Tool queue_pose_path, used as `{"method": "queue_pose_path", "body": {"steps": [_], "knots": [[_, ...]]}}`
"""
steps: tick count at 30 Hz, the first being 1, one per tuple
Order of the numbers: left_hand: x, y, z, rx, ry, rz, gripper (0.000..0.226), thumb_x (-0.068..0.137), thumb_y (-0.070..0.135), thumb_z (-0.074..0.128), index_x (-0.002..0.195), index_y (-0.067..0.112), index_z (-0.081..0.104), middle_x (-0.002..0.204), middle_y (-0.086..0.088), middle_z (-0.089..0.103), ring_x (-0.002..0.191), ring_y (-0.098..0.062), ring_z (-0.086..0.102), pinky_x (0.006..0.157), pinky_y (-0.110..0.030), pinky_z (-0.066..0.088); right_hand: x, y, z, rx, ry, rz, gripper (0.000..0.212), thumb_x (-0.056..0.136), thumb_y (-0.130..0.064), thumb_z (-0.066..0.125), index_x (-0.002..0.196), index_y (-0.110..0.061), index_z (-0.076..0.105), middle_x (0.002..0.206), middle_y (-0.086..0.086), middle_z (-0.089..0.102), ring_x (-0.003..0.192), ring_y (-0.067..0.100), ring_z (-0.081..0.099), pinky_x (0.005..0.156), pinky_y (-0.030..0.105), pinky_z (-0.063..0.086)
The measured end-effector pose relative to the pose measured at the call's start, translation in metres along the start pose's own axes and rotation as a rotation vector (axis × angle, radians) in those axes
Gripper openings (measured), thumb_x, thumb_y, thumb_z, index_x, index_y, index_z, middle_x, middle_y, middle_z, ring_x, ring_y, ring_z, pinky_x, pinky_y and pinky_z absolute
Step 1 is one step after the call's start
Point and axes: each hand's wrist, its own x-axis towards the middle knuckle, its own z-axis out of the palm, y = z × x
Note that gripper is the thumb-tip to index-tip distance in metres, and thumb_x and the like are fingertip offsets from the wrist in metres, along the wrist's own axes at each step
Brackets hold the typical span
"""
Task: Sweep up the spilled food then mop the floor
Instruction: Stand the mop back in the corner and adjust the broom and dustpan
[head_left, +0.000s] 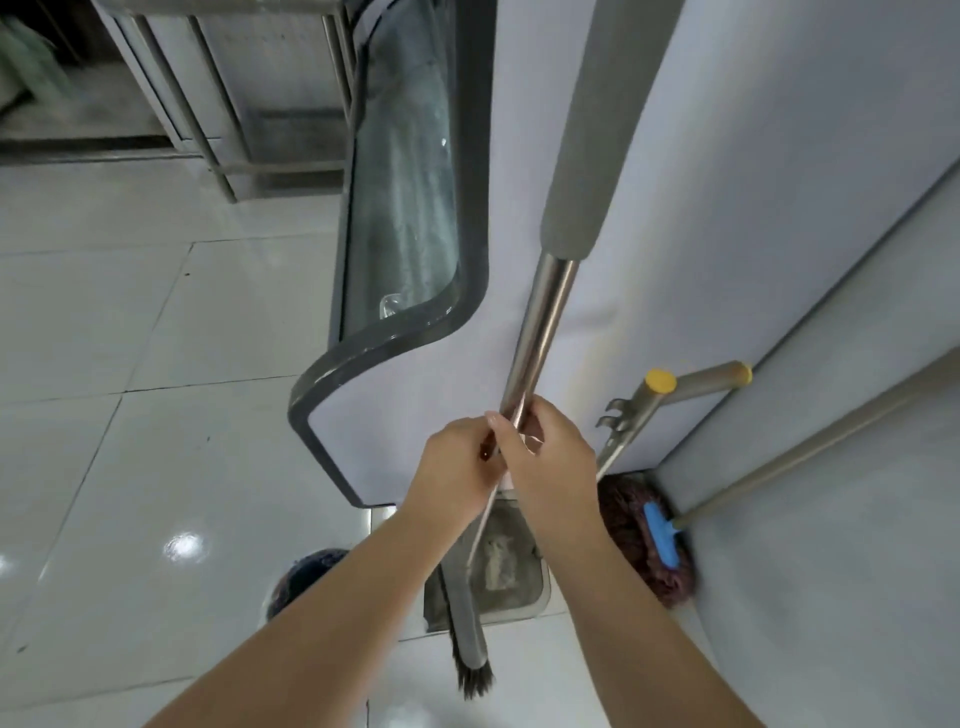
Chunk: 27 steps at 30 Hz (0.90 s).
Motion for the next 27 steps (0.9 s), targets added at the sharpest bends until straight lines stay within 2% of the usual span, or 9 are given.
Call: {"method": "queue_pose_path", "body": {"steps": [2,4,7,10,14,18,20,23,27], "knots": [[0.001,0.016,0.004,0.030,-0.054,-0.013,0.019,0.088,0.016,0.055,0.070,0.021,0.056,0.065,0.005,0.056,0.066,-0.016,0.054,0.057,-0.012,0.038,-0.011,0.006,-0.018,0.043,0.117,0.106,0.037,0.082,-0.041,0.064,0.114,-0.026,0.057,0.101,-0.016,0.051,0.094,0.001,0.048,0.077,0.008,0.035],[0.001,0.027,0.013,0.011,-0.097,-0.053,0.006,0.089,0.021,0.058,0.087,0.018,0.064,0.073,0.007,0.058,0.070,-0.012,0.054,0.059,-0.011,0.036,-0.019,0.018,-0.035,0.090,0.229,0.254,0.066,0.075,-0.043,0.070,0.132,-0.021,0.045,0.122,-0.006,0.045,0.108,0.007,0.043,0.090,0.020,0.033],[0.005,0.038,0.027,0.020,-0.139,-0.063,0.009,0.090,0.020,0.057,0.094,0.014,0.064,0.068,0.011,0.050,0.062,-0.006,0.048,0.055,-0.011,0.033,-0.016,0.031,-0.052,0.060,0.147,0.416,0.102,0.071,-0.048,0.072,0.150,-0.021,0.013,0.153,0.000,0.018,0.139,0.017,0.019,0.110,0.032,0.021],[0.013,0.047,0.038,0.081,-0.153,-0.070,0.015,0.092,0.015,0.051,0.078,0.019,0.052,0.063,0.009,0.046,0.056,-0.005,0.044,0.047,-0.012,0.031,0.004,0.041,-0.058,0.066,0.057,0.375,0.117,0.069,-0.047,0.076,0.151,-0.018,-0.003,0.158,-0.001,0.002,0.145,0.017,0.003,0.115,0.034,0.011],[0.025,0.047,0.056,0.040,-0.138,-0.055,0.021,0.089,0.005,0.047,0.070,0.014,0.051,0.058,0.007,0.048,0.056,-0.012,0.048,0.047,-0.009,0.035,0.025,0.053,-0.055,0.084,0.055,0.321,0.118,0.065,-0.041,0.080,0.150,-0.023,0.000,0.156,-0.002,0.010,0.144,0.017,0.011,0.116,0.035,0.017],[0.039,0.040,0.078,0.088,-0.221,-0.021,0.018,0.092,0.014,0.048,0.088,0.004,0.062,0.078,-0.007,0.061,0.076,-0.023,0.059,0.062,-0.022,0.038,0.037,0.067,-0.050,0.161,0.147,0.396,0.103,0.064,-0.039,0.080,0.144,-0.022,0.018,0.146,0.000,0.031,0.132,0.017,0.034,0.095,0.023,0.029],[0.046,0.033,0.088,0.093,-0.241,-0.025,0.019,0.091,0.013,0.047,0.075,0.007,0.055,0.069,-0.004,0.053,0.067,-0.019,0.052,0.058,-0.022,0.036,0.040,0.073,-0.045,0.137,0.131,0.418,0.095,0.064,-0.042,0.080,0.139,-0.018,0.027,0.139,0.000,0.041,0.124,0.019,0.044,0.091,0.024,0.035],[0.055,0.020,0.097,0.075,-0.225,-0.009,0.026,0.090,0.013,0.052,0.065,0.015,0.043,0.056,0.007,0.041,0.053,-0.010,0.040,0.045,-0.017,0.027,0.046,0.079,-0.040,0.147,0.129,0.454,0.093,0.065,-0.042,0.079,0.140,-0.019,0.029,0.134,0.000,0.049,0.121,0.019,0.049,0.099,0.031,0.041],[0.065,0.008,0.097,0.071,-0.256,0.024,0.030,0.088,0.012,0.057,0.065,0.018,0.038,0.055,0.010,0.036,0.049,-0.005,0.035,0.043,-0.018,0.028,0.050,0.078,-0.032,0.130,0.207,0.446,0.079,0.067,-0.038,0.080,0.132,-0.020,0.039,0.117,-0.006,0.054,0.114,0.015,0.052,0.089,0.023,0.037]]}}
